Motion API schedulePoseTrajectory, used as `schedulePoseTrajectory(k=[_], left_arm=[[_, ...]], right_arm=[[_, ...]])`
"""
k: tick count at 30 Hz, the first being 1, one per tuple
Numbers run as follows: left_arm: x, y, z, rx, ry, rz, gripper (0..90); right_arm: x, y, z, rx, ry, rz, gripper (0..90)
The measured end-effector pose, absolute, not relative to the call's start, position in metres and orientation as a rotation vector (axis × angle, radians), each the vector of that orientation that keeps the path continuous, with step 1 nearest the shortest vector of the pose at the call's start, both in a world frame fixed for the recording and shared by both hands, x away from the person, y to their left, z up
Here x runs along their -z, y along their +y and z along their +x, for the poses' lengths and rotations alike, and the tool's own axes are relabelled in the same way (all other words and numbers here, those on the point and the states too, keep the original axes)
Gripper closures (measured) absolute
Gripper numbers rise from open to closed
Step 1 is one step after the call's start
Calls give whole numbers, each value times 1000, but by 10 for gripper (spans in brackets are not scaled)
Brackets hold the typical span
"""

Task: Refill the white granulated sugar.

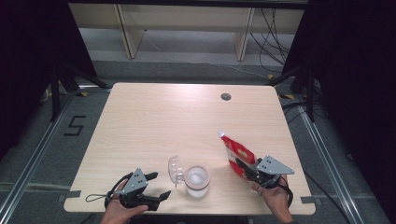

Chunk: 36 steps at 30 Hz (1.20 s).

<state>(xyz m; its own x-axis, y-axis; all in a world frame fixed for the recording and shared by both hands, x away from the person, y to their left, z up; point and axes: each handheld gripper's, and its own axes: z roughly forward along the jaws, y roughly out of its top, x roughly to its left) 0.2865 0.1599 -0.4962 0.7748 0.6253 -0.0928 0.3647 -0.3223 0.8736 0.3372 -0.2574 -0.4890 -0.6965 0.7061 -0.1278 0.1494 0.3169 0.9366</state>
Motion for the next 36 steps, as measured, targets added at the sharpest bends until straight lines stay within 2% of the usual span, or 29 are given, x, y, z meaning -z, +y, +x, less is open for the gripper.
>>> schedulePoseTrajectory(k=[16, 23, 26, 32, 36], left_arm=[[497, 161, 287, -316, 751, 1949, 198], [497, 161, 287, -314, 752, 1945, 198], [497, 161, 287, -314, 751, 1944, 198], [497, 160, 287, -315, 749, 1946, 198], [497, 161, 288, -314, 752, 1941, 198]], right_arm=[[492, -267, 337, -1434, 2024, 823, 745], [491, -268, 331, -1463, 2027, 954, 720], [491, -271, 331, -1436, 2009, 910, 701], [488, -274, 323, -1418, 2017, 955, 625], [485, -279, 317, -1458, 1973, 1013, 475]])
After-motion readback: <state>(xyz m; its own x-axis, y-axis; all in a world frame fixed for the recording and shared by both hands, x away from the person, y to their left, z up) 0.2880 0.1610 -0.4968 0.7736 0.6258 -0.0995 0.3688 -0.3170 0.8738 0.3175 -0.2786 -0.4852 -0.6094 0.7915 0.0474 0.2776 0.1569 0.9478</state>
